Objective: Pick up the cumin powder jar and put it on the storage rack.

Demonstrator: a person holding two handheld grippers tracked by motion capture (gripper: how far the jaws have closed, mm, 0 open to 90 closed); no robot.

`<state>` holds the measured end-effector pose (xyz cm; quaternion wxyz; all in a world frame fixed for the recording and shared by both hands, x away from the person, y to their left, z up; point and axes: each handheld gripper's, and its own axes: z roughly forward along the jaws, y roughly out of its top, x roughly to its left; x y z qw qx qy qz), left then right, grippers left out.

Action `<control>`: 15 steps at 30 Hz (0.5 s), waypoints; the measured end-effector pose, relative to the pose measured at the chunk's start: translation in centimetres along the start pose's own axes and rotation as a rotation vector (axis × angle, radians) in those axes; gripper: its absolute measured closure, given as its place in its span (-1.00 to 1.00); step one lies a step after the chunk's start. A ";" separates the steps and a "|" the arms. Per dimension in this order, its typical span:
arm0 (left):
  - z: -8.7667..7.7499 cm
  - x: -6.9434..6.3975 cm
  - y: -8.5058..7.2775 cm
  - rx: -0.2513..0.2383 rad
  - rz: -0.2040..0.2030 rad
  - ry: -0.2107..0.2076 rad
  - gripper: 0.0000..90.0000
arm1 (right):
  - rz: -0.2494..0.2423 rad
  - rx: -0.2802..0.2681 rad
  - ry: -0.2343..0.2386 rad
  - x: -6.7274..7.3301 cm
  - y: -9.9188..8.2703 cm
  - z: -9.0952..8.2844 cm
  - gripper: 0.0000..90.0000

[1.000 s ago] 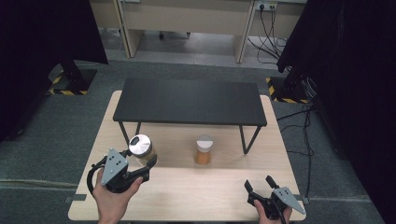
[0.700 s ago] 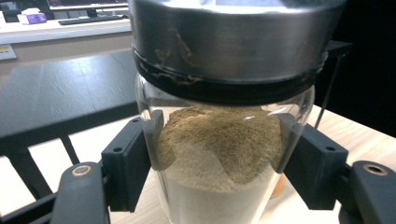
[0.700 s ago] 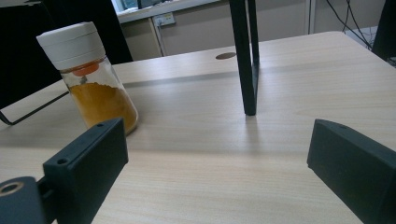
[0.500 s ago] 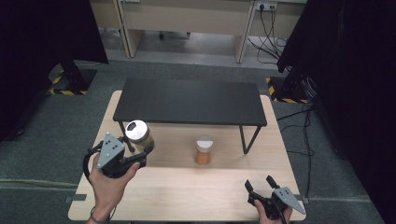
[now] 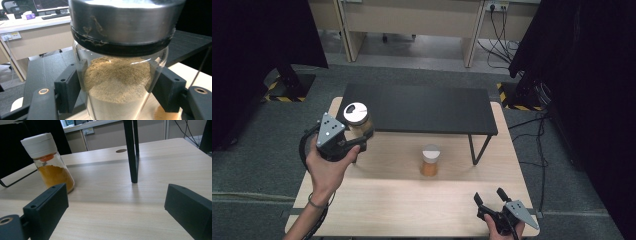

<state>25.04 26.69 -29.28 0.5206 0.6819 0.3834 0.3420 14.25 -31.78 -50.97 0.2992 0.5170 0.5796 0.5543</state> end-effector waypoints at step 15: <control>4.6 3.0 1.8 0.066 -0.010 0.087 -0.33 | 0.003 0.008 0.000 -0.1 0.0 0.1 -0.88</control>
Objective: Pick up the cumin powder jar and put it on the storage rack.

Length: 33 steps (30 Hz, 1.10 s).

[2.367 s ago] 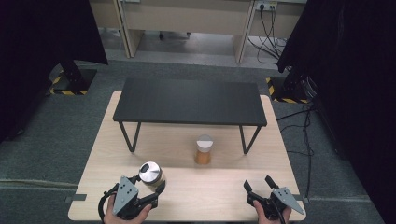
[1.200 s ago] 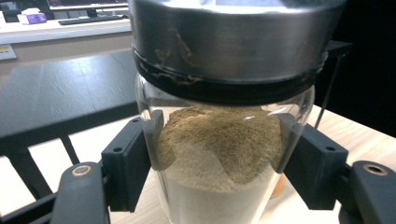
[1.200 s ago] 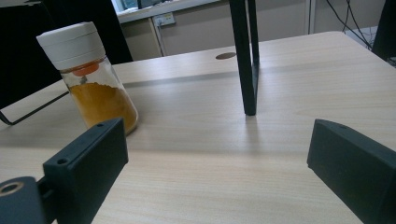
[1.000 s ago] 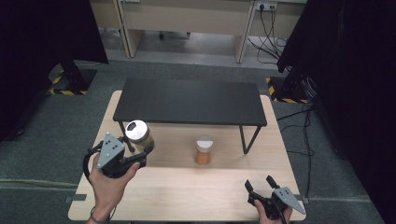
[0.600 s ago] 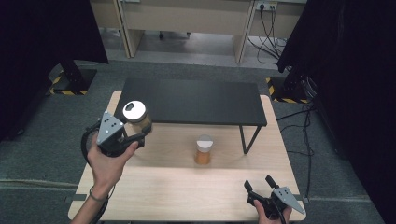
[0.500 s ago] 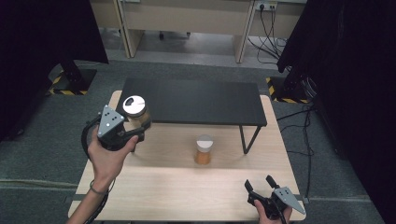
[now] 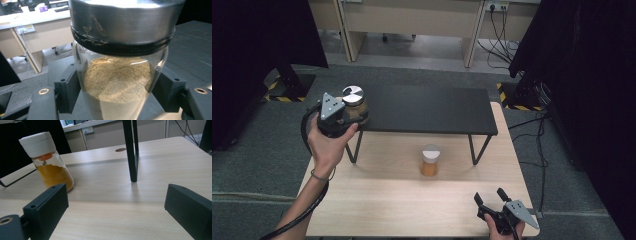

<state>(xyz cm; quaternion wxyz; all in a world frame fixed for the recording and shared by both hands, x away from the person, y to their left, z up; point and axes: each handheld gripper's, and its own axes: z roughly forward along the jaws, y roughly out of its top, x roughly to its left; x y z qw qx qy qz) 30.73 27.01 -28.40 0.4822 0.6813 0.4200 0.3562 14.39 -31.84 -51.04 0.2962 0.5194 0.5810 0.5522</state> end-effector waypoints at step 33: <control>3.2 1.3 -1.7 -0.009 -0.085 0.020 -0.34 | 0.002 0.010 0.001 -0.1 -0.1 0.2 -0.88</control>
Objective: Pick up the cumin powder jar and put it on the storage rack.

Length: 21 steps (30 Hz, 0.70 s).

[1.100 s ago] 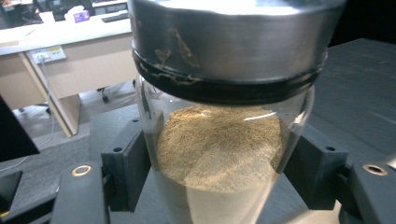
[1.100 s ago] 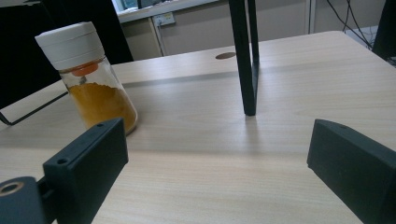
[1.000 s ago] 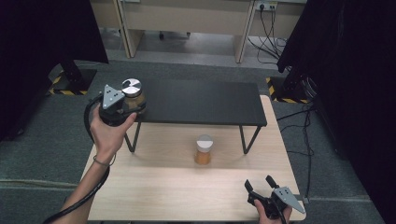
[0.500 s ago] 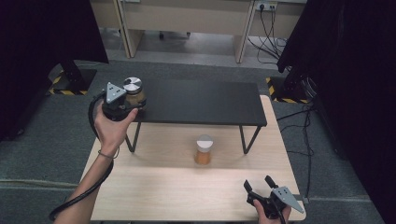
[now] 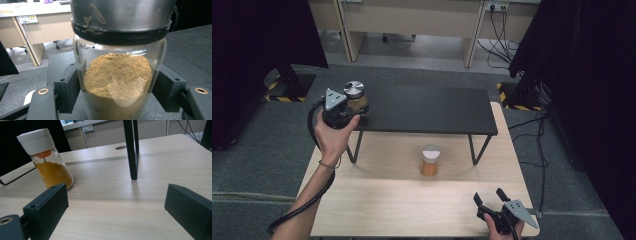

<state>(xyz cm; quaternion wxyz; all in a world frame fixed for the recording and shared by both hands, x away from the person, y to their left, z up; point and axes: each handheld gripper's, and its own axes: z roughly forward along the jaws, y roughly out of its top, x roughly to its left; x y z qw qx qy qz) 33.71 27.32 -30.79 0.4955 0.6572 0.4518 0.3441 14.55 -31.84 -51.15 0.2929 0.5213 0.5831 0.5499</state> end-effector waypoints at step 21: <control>-0.1 0.6 -0.7 -0.016 -0.044 -0.004 -0.60 | -0.004 -0.011 0.002 0.0 0.1 -0.3 -0.88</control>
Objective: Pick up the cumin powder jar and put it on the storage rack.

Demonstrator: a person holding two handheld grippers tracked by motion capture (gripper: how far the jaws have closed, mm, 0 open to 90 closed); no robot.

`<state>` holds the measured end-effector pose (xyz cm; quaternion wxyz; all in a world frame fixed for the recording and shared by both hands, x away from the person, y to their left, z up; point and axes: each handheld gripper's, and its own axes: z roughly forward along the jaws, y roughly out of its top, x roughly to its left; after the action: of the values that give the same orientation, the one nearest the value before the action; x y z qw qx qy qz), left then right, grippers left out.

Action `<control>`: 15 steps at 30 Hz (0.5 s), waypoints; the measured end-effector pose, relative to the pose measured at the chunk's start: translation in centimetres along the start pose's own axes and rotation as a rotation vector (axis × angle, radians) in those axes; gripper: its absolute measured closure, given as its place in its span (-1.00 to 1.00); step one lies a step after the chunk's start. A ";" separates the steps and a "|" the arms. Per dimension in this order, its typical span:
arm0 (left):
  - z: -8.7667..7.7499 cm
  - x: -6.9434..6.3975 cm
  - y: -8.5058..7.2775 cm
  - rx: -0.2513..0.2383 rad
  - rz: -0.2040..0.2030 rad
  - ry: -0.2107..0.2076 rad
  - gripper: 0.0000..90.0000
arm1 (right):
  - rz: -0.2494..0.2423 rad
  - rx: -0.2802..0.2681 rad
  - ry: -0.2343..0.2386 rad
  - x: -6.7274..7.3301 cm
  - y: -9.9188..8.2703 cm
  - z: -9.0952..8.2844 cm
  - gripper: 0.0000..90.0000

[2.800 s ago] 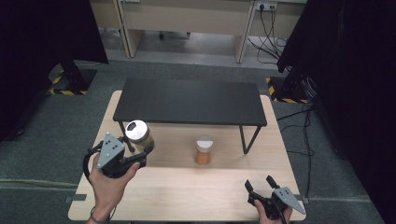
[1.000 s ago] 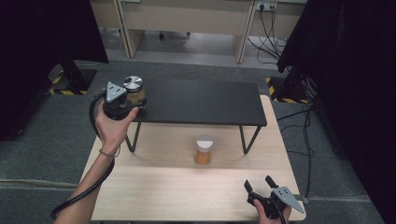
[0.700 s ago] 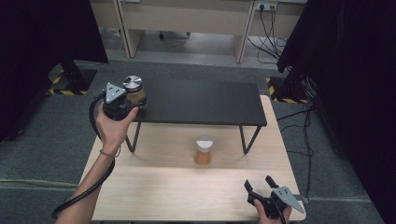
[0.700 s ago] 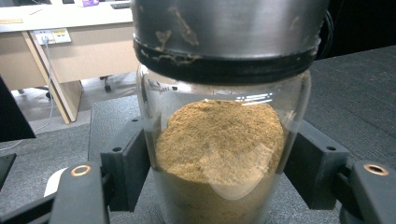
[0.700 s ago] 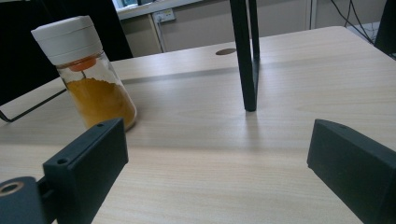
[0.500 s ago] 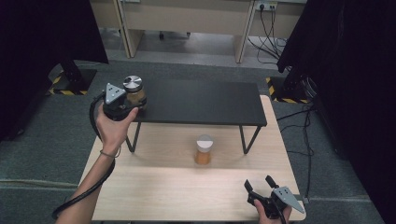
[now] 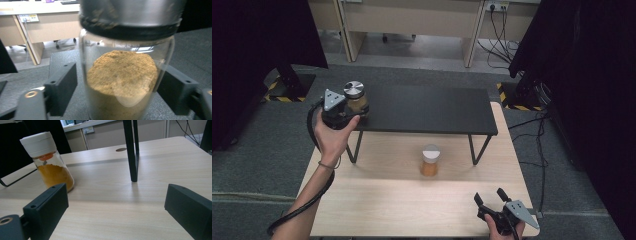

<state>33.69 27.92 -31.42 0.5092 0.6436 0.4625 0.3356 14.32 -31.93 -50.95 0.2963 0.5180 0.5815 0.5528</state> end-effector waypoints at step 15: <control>-3.1 -0.2 -2.5 -0.120 0.060 -0.012 -0.99 | 0.003 0.005 0.010 0.2 0.1 0.1 -0.88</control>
<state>30.16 28.97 -33.05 0.5391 0.6275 0.4193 0.3739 14.36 -31.76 -50.87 0.2915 0.5168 0.5836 0.5543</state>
